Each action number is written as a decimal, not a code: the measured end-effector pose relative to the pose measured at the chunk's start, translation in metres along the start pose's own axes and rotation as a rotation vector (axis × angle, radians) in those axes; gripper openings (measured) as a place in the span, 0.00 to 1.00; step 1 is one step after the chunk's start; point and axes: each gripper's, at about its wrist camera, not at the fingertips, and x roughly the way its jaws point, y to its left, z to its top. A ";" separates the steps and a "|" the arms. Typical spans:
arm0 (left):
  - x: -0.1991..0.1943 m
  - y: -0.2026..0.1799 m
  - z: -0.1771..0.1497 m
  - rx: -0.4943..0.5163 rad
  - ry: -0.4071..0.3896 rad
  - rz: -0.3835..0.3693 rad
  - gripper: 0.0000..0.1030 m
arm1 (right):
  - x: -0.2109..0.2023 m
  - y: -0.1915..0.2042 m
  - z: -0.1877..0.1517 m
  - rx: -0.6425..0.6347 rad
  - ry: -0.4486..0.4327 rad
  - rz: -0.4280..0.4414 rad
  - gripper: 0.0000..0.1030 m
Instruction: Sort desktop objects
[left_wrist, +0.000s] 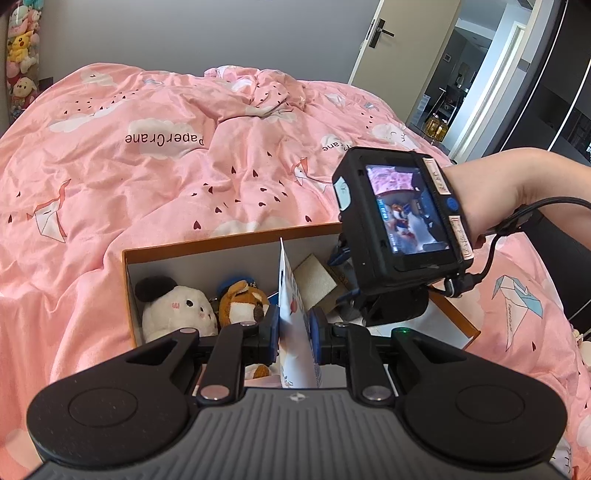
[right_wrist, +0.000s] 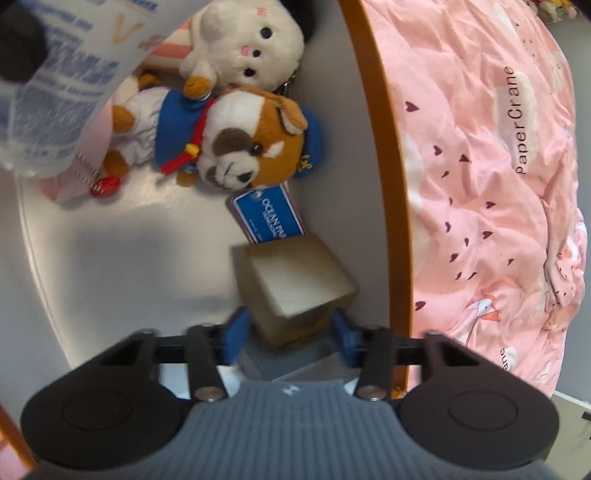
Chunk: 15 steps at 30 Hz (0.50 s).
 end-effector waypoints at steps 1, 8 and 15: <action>0.000 0.000 0.000 0.000 0.000 -0.002 0.19 | 0.000 -0.001 -0.001 -0.008 0.007 -0.009 0.40; 0.000 -0.002 -0.001 0.004 0.004 -0.006 0.19 | -0.007 -0.005 0.000 0.043 -0.071 0.023 0.54; -0.001 0.000 -0.001 0.008 0.015 -0.001 0.19 | -0.002 0.024 0.004 -0.115 -0.118 -0.012 0.54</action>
